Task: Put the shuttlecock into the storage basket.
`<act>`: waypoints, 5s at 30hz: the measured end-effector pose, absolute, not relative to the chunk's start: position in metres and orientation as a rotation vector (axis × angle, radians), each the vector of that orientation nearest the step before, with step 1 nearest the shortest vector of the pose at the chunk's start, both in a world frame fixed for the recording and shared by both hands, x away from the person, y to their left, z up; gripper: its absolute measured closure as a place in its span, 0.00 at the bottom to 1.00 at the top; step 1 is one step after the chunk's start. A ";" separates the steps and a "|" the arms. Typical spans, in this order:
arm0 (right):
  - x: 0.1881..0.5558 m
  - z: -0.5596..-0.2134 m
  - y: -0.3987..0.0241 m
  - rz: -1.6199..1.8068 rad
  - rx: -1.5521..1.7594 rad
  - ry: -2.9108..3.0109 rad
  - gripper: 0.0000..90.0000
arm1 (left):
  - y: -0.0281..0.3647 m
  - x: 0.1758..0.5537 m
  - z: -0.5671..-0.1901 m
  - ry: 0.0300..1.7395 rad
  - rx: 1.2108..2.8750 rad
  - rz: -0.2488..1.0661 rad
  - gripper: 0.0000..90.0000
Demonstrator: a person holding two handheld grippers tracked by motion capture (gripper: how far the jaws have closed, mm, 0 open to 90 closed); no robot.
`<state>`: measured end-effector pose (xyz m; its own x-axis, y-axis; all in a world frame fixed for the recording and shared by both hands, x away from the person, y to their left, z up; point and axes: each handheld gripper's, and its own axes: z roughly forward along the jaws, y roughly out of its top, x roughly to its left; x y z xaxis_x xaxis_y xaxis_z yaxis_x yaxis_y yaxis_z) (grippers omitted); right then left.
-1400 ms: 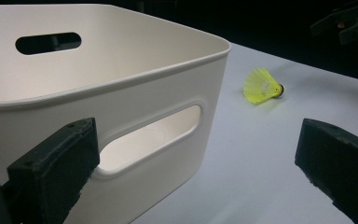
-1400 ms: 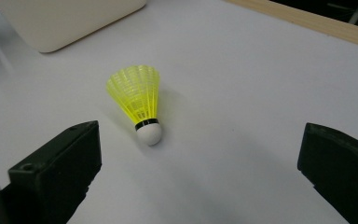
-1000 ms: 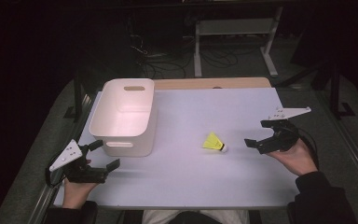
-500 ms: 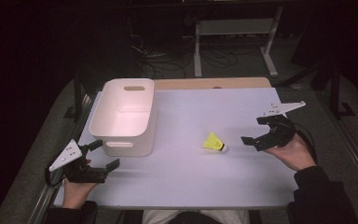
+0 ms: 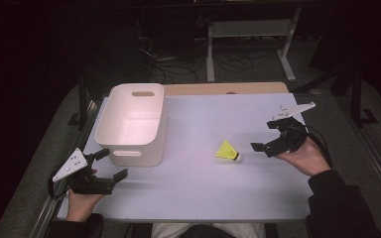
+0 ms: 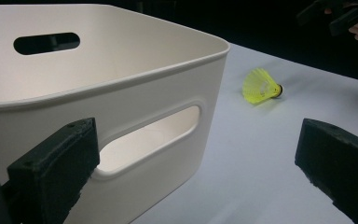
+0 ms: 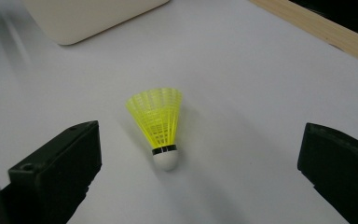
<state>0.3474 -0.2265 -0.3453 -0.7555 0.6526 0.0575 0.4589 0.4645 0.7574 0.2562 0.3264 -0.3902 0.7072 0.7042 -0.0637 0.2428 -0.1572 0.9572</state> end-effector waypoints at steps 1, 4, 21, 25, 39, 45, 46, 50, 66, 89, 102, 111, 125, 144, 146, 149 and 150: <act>0.349 -0.346 -0.225 1.164 0.952 2.480 0.00 | 0.326 0.256 -0.390 0.761 1.725 0.483 0.00; 0.353 -0.346 -0.218 1.150 0.943 2.505 0.00 | 0.327 0.256 -0.390 0.761 1.724 0.483 0.00; 0.368 -0.351 -0.192 1.090 0.875 2.600 0.00 | 0.327 0.256 -0.390 0.756 1.724 0.481 0.00; 0.371 -0.357 -0.187 1.051 0.873 2.624 0.00 | 0.327 0.256 -0.390 0.755 1.725 0.480 0.00; 0.379 -0.369 -0.181 1.012 0.863 2.677 0.00 | 0.326 0.256 -0.390 0.753 1.724 0.480 0.00; 0.382 -0.373 -0.178 0.988 0.855 2.696 0.00 | 0.327 0.256 -0.390 0.753 1.724 0.482 0.00; 0.382 -0.374 -0.178 0.987 0.856 2.698 0.00 | 0.327 0.256 -0.390 0.753 1.725 0.482 0.00; 0.384 -0.378 -0.175 0.966 0.847 2.718 0.00 | 0.327 0.256 -0.390 0.753 1.724 0.483 0.00; 0.390 -0.391 -0.171 0.922 0.833 2.776 0.00 | 0.327 0.256 -0.390 0.751 1.722 0.482 0.00; 0.393 -0.416 -0.168 0.871 0.838 2.852 0.02 | 0.327 0.256 -0.390 0.748 1.722 0.480 0.00; 0.391 -0.422 -0.169 0.854 0.795 2.903 0.21 | 0.327 0.256 -0.390 0.747 1.723 0.478 0.00; 0.390 -0.428 -0.173 0.848 0.770 2.923 0.48 | 0.326 0.256 -0.390 0.747 1.725 0.477 0.00; 0.393 -0.429 -0.173 0.854 0.756 2.939 0.62 | 0.326 0.256 -0.390 0.748 1.726 0.477 0.00; 0.394 -0.424 -0.176 0.868 0.760 2.954 0.70 | 0.327 0.256 -0.390 0.749 1.726 0.479 0.00; 0.394 -0.422 -0.176 0.868 0.761 2.951 0.70 | 0.326 0.256 -0.390 0.749 1.726 0.480 0.00; 0.394 -0.418 -0.177 0.861 0.760 2.951 0.70 | 0.327 0.256 -0.390 0.749 1.725 0.480 0.00; 0.394 -0.417 -0.177 0.863 0.760 2.950 0.70 | 0.327 0.256 -0.390 0.749 1.726 0.480 0.00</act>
<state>0.3936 -0.1770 -0.4169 -0.8845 0.4405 0.1539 0.4540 0.7363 0.5019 0.2560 0.3267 -0.3899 0.7142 0.6974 -0.0604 0.2366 -0.1593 0.9584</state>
